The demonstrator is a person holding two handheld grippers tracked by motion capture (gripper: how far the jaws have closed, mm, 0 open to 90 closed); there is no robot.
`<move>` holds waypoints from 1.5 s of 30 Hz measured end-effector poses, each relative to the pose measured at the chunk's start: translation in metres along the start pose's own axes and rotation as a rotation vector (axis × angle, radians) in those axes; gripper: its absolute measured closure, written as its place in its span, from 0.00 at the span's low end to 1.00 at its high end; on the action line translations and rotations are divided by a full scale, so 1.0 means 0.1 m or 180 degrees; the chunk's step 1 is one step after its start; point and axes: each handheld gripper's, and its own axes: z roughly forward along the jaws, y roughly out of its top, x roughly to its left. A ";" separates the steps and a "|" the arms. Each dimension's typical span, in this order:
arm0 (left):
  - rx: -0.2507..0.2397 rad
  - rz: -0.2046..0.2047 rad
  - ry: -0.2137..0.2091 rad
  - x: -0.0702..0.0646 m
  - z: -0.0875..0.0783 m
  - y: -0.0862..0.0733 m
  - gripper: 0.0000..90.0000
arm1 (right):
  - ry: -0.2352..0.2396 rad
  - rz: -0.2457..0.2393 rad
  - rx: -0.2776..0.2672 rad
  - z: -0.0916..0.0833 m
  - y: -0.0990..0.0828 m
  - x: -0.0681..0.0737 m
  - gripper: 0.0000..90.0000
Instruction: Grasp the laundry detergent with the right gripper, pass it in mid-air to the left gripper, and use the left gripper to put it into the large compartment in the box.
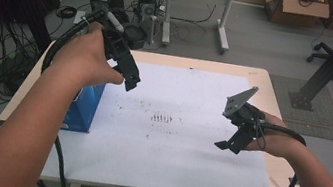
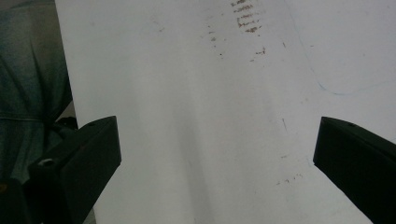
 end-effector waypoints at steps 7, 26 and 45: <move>0.0069 0.0516 -0.0078 -0.19 0.09 0.07 0.00 | 0.0006 -0.0055 0.0072 -0.02 0.04 0.03 0.01; 0.0296 0.1314 -0.0284 -0.41 0.47 0.15 0.00 | 0.0006 -0.0059 0.0328 -0.03 0.11 -0.01 0.01; 0.0420 0.1454 -0.0389 -0.35 0.71 0.19 0.00 | 0.0059 -0.0080 0.0588 0.03 0.13 -0.17 0.01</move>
